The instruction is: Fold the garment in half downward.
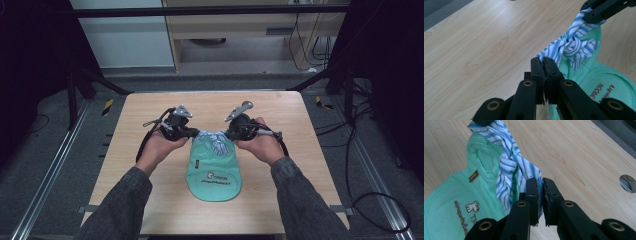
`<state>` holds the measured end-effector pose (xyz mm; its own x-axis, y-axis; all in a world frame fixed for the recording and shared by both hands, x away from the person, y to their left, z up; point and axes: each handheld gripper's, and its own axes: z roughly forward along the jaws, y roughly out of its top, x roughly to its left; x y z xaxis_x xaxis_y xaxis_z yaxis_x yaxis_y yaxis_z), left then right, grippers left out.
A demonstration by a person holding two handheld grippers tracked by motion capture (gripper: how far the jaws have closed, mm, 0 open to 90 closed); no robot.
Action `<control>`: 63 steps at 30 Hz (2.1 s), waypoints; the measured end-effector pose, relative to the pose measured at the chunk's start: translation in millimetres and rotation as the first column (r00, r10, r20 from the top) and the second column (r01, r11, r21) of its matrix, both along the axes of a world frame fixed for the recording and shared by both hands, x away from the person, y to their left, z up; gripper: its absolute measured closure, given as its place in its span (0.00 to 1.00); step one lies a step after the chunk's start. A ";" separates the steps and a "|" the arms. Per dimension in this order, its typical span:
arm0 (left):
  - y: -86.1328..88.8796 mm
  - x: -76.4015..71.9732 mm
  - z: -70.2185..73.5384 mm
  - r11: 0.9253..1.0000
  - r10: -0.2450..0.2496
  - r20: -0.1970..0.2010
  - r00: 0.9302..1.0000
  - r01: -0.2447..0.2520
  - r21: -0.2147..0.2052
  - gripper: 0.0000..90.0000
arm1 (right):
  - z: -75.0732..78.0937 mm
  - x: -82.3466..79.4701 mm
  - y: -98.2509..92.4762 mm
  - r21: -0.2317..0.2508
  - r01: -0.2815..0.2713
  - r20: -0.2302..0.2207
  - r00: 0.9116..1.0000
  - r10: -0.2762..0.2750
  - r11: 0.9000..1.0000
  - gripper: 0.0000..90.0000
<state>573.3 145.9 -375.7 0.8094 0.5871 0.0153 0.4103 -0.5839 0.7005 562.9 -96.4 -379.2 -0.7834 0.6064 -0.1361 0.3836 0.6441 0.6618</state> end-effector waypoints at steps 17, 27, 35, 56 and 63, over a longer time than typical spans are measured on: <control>0.0 4.7 6.2 1.000 0.005 0.025 1.000 -0.005 -0.003 0.97 | 6.1 6.5 2.1 -0.011 -0.004 0.019 1.000 0.004 1.000 0.93; -9.2 6.3 6.3 1.000 0.002 0.047 0.999 -0.002 0.014 0.97 | 6.3 6.7 -2.0 -0.021 0.012 0.035 0.999 -0.011 1.000 0.93; -14.4 8.6 7.3 1.000 0.010 0.057 0.998 -0.011 0.018 0.97 | 1.2 4.8 -5.2 -0.009 0.021 0.035 0.999 -0.021 1.000 0.93; -16.1 -10.3 -8.2 0.999 -0.021 0.098 0.995 0.018 0.033 0.97 | -13.8 -8.7 -10.4 0.002 0.017 0.052 0.998 -0.018 1.000 0.93; -14.4 -20.3 -14.4 0.999 -0.033 0.094 0.995 0.030 0.034 0.97 | -19.9 -16.0 -9.8 -0.006 0.001 0.053 0.999 -0.001 1.000 0.92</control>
